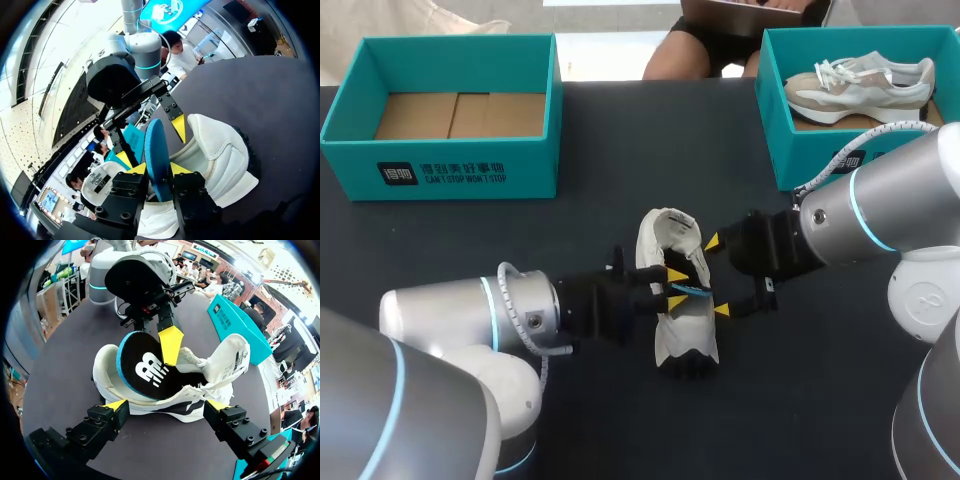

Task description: Take the shoe out of the shoebox, open the shoe tongue, remove and reinsert the insole, then place the shoe into the shoebox

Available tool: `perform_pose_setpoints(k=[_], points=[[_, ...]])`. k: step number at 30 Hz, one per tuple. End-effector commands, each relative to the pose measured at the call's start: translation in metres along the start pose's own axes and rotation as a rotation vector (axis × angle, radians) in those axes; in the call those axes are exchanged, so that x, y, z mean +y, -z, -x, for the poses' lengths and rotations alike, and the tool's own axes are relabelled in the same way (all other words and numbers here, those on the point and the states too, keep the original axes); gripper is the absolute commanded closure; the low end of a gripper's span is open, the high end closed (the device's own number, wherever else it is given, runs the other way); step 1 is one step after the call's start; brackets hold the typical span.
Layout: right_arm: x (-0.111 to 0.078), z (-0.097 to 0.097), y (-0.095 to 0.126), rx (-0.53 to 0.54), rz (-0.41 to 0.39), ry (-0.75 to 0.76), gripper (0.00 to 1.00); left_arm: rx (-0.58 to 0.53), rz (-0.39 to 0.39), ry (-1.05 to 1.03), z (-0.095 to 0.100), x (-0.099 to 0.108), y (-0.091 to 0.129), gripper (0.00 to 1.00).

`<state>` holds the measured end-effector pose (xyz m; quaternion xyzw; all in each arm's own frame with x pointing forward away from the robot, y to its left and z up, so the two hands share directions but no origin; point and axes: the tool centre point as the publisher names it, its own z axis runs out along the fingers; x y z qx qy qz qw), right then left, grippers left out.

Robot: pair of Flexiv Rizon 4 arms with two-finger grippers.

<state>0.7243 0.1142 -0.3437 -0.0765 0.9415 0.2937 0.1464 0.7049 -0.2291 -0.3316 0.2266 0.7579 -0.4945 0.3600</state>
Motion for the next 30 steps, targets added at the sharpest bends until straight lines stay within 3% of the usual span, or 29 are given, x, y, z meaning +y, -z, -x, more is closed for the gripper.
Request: perform_pose_setpoints(k=[1,9,16,30], points=[[0.0,-0.001,-0.001,-0.003,0.001,0.001,0.0,-0.006,-0.014,-0.003,-0.003,-0.005,0.012,0.78],[0.0,-0.001,-0.001,-0.003,0.001,0.001,0.0,0.01,-0.04,0.011,-0.012,-0.008,0.009,0.83],[0.0,-0.001,-0.001,-0.003,0.001,0.001,0.0,0.044,-0.049,0.023,-0.021,-0.005,-0.005,1.0],[0.0,-0.001,-0.001,-0.003,0.001,0.001,0.0,0.058,0.029,0.024,-0.021,0.024,-0.009,1.0]])
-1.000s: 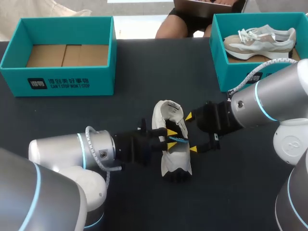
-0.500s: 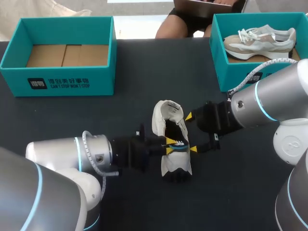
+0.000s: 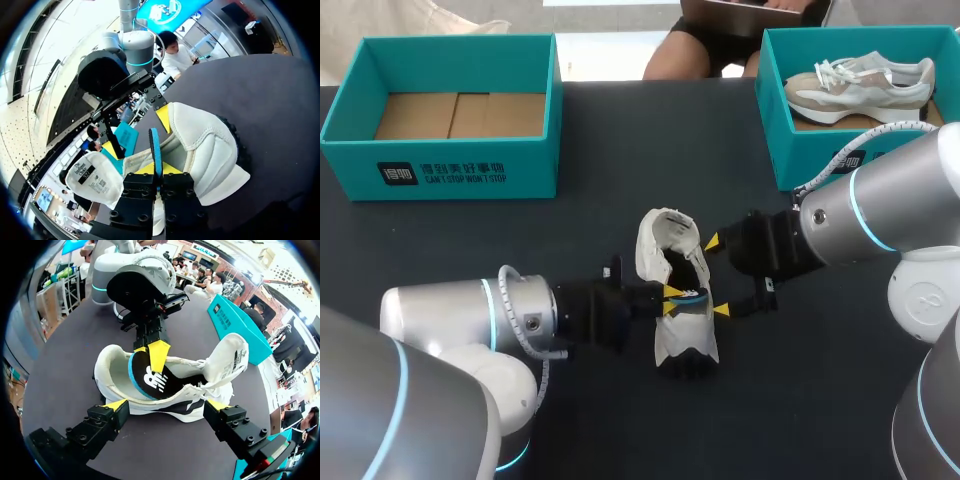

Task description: Take the shoe out of the shoebox, open the shoe tongue, remove and reinsert the insole, then place the shoe into the shoebox

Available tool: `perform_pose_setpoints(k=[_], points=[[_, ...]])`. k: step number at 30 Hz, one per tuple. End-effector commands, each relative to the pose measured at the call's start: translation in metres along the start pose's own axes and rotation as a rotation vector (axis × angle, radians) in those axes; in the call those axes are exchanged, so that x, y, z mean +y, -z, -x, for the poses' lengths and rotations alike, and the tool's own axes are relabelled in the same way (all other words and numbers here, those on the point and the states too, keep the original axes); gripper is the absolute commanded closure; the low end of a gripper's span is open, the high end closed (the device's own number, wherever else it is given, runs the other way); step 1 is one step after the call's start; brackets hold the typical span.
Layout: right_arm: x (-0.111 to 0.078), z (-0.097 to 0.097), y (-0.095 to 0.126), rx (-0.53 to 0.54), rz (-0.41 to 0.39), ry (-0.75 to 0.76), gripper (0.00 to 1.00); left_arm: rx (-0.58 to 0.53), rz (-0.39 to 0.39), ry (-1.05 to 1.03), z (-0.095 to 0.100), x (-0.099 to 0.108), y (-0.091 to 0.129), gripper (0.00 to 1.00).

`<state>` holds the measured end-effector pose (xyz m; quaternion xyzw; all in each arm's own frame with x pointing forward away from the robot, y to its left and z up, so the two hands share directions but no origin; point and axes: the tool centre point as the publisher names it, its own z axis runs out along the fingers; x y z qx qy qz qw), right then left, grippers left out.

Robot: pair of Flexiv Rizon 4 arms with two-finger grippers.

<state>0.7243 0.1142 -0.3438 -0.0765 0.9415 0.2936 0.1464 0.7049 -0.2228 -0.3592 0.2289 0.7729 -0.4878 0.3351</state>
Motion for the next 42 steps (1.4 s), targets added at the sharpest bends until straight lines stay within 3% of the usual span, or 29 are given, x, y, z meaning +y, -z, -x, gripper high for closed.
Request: perform_pose_setpoints(k=[1,4,6,9,19,25,27,36,37,38,39,42], points=[[0.0,-0.001,-0.001,-0.003,0.001,0.001,0.0,0.001,0.018,0.004,0.001,0.005,-0.006,1.0],[0.0,-0.001,-0.001,-0.003,0.001,0.001,0.0,-0.007,0.014,0.004,0.002,0.0,-0.002,1.0],[0.0,-0.001,-0.001,-0.003,0.001,0.001,0.0,-0.009,0.005,0.001,0.002,-0.004,0.001,0.85],[0.0,-0.001,-0.001,-0.003,0.001,0.001,0.0,-0.02,-0.009,-0.004,0.003,-0.01,0.005,0.76],[0.0,-0.001,-0.001,-0.003,0.001,0.001,0.0,-0.027,-0.06,-0.018,0.004,-0.031,0.01,0.78],[0.0,-0.001,-0.001,-0.003,0.001,0.001,0.0,0.003,-0.057,0.001,-0.002,-0.024,-0.001,0.89],[0.0,-0.001,-0.001,-0.003,0.001,0.001,0.0,0.007,-0.048,0.002,-0.003,-0.02,-0.002,1.0],[0.0,-0.001,-0.001,-0.003,0.001,0.001,0.0,0.011,-0.02,0.015,-0.005,-0.012,0.004,1.0],[0.0,-0.001,-0.001,-0.003,0.001,0.001,0.0,0.007,-0.022,0.015,-0.003,-0.014,0.006,0.98],[0.0,-0.001,-0.001,-0.003,0.001,0.001,0.0,0.004,-0.025,0.014,-0.002,-0.016,0.009,0.81],[0.0,-0.001,-0.001,-0.003,0.001,0.001,0.0,0.002,-0.03,0.014,0.0,-0.018,0.011,0.73],[0.0,-0.001,-0.001,-0.003,0.001,0.001,0.0,-0.005,-0.058,0.012,0.008,-0.026,0.017,0.66]])
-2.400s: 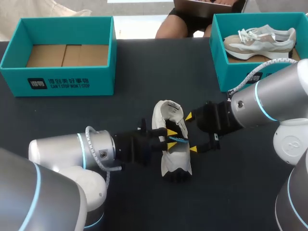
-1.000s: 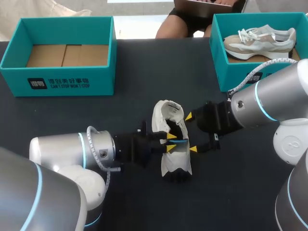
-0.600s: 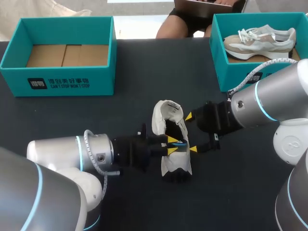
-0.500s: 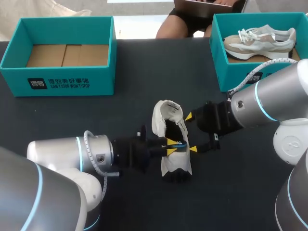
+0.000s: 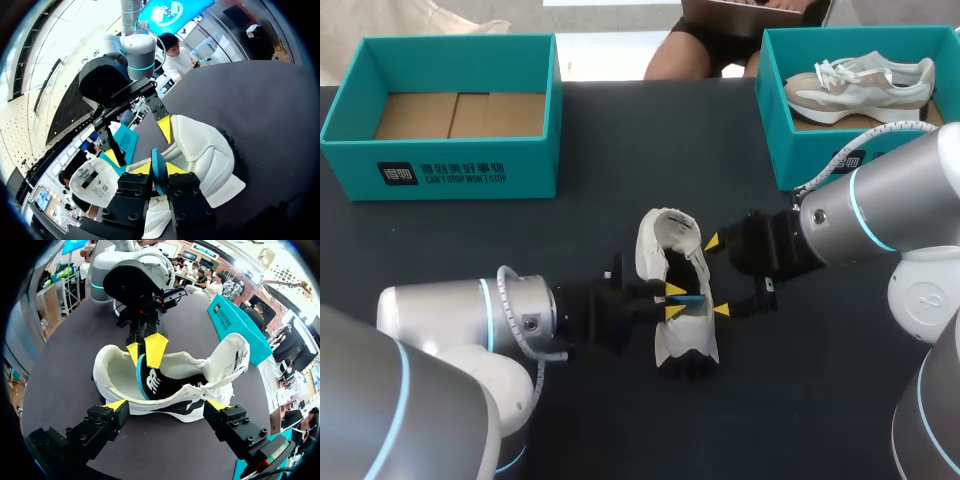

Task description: Take the shoe out of the shoebox, open the shoe tongue, remove and reinsert the insole, then place the shoe into the shoebox

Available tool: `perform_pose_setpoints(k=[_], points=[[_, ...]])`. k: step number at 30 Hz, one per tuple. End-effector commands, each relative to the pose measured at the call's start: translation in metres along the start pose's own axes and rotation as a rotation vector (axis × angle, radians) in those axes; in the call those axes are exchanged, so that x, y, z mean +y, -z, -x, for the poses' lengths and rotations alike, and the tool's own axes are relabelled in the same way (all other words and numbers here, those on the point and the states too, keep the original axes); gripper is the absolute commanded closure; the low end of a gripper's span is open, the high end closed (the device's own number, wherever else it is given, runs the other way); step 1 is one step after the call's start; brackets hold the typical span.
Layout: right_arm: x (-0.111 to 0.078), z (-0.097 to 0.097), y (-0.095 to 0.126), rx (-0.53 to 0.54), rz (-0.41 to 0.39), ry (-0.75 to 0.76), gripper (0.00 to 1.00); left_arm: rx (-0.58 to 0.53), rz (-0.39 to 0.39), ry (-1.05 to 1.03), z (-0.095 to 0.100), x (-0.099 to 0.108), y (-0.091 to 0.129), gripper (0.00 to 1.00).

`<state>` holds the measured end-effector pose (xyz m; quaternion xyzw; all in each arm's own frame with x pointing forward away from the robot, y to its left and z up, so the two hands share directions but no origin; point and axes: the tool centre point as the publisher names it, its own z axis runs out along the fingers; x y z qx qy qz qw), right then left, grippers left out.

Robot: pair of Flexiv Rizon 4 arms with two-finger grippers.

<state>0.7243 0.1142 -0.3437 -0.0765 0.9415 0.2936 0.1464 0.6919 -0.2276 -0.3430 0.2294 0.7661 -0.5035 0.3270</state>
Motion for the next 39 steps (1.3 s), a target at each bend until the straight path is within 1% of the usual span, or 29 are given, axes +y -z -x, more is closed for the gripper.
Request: perform_pose_setpoints(k=[1,6,11,12,15,16,17,19,21,23,24,25,26,27,28,30,32,34,35,36,37,39], points=[[0.0,-0.001,-0.001,-0.003,0.001,0.001,0.0,-0.005,-0.028,-0.002,0.007,-0.008,0.015,0.65],[0.0,-0.001,-0.001,-0.003,0.001,0.001,0.0,0.002,-0.037,-0.018,0.019,-0.015,0.021,0.6],[0.0,-0.001,-0.001,-0.003,0.001,0.001,0.0,0.019,-0.045,-0.025,0.026,-0.016,0.022,0.56],[0.0,-0.001,-0.001,-0.003,0.001,0.001,0.0,0.038,-0.05,-0.025,0.028,-0.017,0.022,0.53],[0.0,-0.001,-0.001,-0.003,0.001,0.001,0.0,0.074,-0.054,-0.031,0.032,-0.018,0.024,0.51],[0.0,-0.001,-0.001,-0.003,0.001,0.001,0.0,0.085,-0.055,-0.041,0.033,-0.019,0.025,0.49],[0.0,-0.001,-0.001,-0.003,0.001,0.001,0.0,0.104,-0.06,-0.036,0.034,-0.02,0.026,0.42],[0.0,-0.001,-0.001,-0.003,0.001,0.001,0.0,0.134,-0.062,-0.05,0.036,-0.021,0.028,0.41],[0.0,-0.001,-0.001,-0.003,0.001,0.001,0.0,0.15,-0.056,-0.06,0.039,-0.02,0.03,0.35],[0.0,-0.001,-0.001,-0.003,0.001,0.001,0.0,0.168,-0.056,-0.069,0.045,-0.018,0.031,0.36],[0.0,-0.001,-0.001,-0.003,0.001,0.001,0.0,0.198,-0.055,-0.079,0.049,-0.017,0.031,0.36],[0.0,-0.001,-0.001,-0.003,0.001,0.001,0.0,0.212,-0.057,-0.089,0.051,-0.016,0.031,0.37],[0.0,-0.001,-0.001,-0.003,0.001,0.001,0.0,0.23,-0.059,-0.097,0.054,-0.016,0.031,0.41],[0.0,-0.001,-0.001,-0.003,0.001,0.001,0.0,0.272,-0.063,-0.112,0.058,-0.015,0.03,0.4],[0.0,-0.001,-0.001,-0.003,0.001,0.001,0.0,0.294,-0.051,-0.134,0.061,-0.014,0.03,0.39],[0.0,-0.001,-0.001,-0.003,0.001,0.001,0.0,0.343,-0.049,-0.156,0.067,-0.012,0.029,0.41],[0.0,-0.001,-0.001,-0.003,0.001,0.001,0.0,0.371,-0.024,-0.185,0.072,-0.012,0.028,0.42],[0.0,-0.001,-0.001,-0.003,0.001,0.001,0.0,0.42,-0.021,-0.225,0.079,-0.014,0.027,0.4],[0.0,-0.001,-0.001,-0.003,0.001,0.001,0.0,0.444,-0.024,-0.243,0.081,-0.014,0.026,0.35],[0.0,-0.001,-0.001,-0.003,0.001,0.001,0.0,0.515,-0.02,-0.271,0.083,-0.015,0.025,0.0],[0.0,-0.001,-0.001,-0.003,0.001,0.001,0.0,0.535,-0.01,-0.295,0.085,-0.015,0.025,0.0],[0.0,-0.001,-0.001,-0.003,0.001,0.001,0.0,0.613,-0.022,-0.295,0.089,-0.016,0.025,0.0]])
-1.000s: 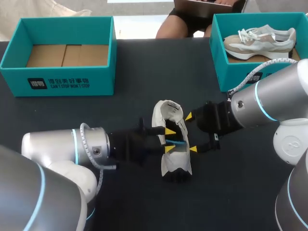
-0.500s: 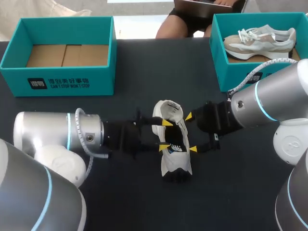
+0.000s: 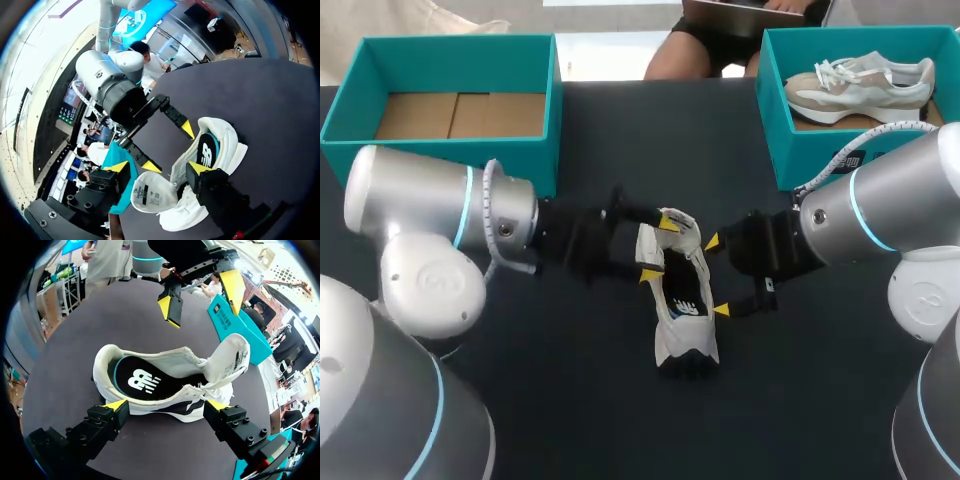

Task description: Take the shoe out of the shoebox, open the shoe tongue, remove and reinsert the insole, then place the shoe into the shoebox

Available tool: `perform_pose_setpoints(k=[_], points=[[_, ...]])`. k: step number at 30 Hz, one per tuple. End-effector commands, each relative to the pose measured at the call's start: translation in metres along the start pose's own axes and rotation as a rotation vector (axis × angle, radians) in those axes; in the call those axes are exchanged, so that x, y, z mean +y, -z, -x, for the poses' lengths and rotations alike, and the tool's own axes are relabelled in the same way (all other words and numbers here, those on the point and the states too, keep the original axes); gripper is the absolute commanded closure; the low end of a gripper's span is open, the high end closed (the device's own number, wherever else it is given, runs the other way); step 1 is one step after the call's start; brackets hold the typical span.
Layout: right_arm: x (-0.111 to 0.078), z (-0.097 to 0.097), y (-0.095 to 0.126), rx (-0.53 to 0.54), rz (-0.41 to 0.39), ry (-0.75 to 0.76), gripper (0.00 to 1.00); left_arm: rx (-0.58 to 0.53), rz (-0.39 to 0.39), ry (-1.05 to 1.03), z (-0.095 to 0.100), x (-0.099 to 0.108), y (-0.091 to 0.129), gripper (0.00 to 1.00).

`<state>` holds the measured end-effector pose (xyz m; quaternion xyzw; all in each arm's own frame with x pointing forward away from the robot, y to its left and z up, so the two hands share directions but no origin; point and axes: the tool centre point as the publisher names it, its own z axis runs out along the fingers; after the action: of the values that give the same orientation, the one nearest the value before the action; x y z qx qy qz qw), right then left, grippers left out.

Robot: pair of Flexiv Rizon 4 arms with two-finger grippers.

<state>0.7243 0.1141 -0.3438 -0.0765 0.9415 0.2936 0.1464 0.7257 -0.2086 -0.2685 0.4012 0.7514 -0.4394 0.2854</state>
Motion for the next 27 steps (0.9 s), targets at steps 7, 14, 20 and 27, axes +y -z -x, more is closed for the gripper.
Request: perform_pose_setpoints(k=[7,14,20,27], points=[[-0.012,0.001,0.034,0.026,-0.057,-0.016,0.0,0.481,-0.007,-0.009,0.024,0.002,0.003,0.0],[-0.023,0.011,0.085,0.02,-0.123,-0.058,0.0,0.481,-0.007,-0.009,0.024,0.002,0.003,0.0],[-0.028,0.027,0.135,0.047,-0.164,-0.052,0.0,0.481,-0.007,-0.009,0.024,0.002,0.003,0.0],[-0.035,0.035,0.167,0.097,-0.167,-0.052,0.0,0.481,-0.007,-0.009,0.024,0.002,0.003,0.0]])
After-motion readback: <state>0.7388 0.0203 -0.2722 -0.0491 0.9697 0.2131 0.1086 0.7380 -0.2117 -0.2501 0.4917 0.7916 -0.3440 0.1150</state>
